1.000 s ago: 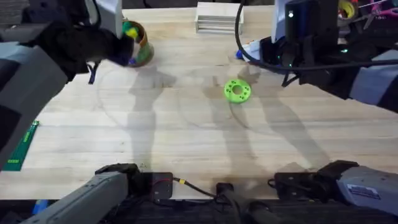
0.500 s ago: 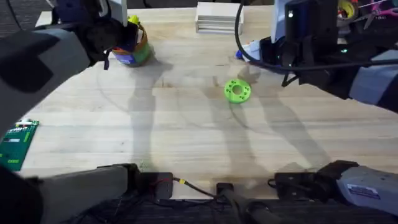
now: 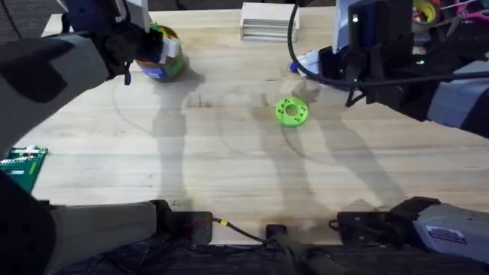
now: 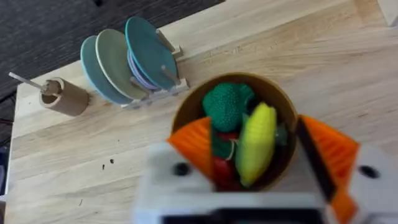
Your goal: Pick up the gripper from the table and insert it into the empty holder that is missing its gripper. Then pick up a screw, insert it into the mounting hole, and use the screwdriver to tighten it. Finally, clean up the table by picking up the vegetable and placing it into the bucket.
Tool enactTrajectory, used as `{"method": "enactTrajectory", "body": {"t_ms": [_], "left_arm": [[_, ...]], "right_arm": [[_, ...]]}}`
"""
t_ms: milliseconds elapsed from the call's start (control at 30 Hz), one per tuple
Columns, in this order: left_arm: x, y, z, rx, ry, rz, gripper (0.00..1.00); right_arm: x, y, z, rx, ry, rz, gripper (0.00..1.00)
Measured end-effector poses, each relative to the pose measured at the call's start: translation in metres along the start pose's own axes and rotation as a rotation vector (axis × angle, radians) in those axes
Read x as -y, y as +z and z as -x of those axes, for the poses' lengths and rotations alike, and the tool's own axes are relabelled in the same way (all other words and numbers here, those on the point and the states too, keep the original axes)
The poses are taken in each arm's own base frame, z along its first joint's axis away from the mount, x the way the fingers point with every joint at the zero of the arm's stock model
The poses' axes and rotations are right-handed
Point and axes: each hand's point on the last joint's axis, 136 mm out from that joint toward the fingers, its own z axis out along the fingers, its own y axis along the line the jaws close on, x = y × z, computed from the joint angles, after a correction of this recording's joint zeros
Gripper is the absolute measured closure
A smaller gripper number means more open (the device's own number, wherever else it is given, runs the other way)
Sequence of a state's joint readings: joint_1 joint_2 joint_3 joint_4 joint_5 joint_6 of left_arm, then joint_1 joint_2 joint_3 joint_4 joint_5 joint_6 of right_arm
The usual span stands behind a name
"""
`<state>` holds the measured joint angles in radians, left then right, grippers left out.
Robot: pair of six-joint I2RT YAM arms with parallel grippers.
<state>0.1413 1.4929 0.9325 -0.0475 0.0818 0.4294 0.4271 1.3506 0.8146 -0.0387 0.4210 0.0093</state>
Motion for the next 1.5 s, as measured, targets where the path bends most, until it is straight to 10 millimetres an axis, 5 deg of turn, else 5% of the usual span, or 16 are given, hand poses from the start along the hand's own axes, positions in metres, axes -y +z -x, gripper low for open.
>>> {"method": "enactTrajectory", "body": {"t_ms": [33,67,367,667,1000,1133,1233,1367,1433,1500], "left_arm": [[0.000,0.000,0.000,0.000,-0.001,-0.001,0.078],[0.000,0.000,0.000,0.000,-0.003,-0.001,0.029],[0.000,-0.013,0.003,-0.003,-0.003,-0.002,0.008],[0.010,-0.095,0.006,-0.024,0.000,-0.020,0.008],[0.063,-0.178,0.011,0.037,0.091,-0.132,0.004],[0.090,-0.206,0.012,0.087,0.140,-0.217,0.151],[0.109,-0.225,0.016,0.143,0.173,-0.290,0.415],[0.126,-0.244,0.020,0.207,0.203,-0.365,0.954],[0.132,-0.247,0.022,0.222,0.210,-0.394,0.992],[0.136,-0.249,0.023,0.232,0.216,-0.414,0.782]], "right_arm": [[0.000,0.000,0.000,0.000,0.000,0.000,0.009],[0.000,0.000,0.000,0.000,0.000,0.000,0.009],[-0.003,-0.001,-0.001,-0.003,-0.007,0.007,0.009],[-0.021,-0.040,0.008,0.034,-0.044,0.076,0.007],[-0.013,-0.107,0.012,0.092,-0.017,0.140,0.007],[0.002,-0.135,0.016,0.140,0.078,0.150,0.008],[0.011,-0.152,0.019,0.180,0.130,0.159,0.008],[0.020,-0.167,0.018,0.206,0.164,0.165,0.007],[0.022,-0.170,0.015,0.205,0.169,0.165,0.007],[0.023,-0.171,0.013,0.202,0.171,0.165,0.007]]}}
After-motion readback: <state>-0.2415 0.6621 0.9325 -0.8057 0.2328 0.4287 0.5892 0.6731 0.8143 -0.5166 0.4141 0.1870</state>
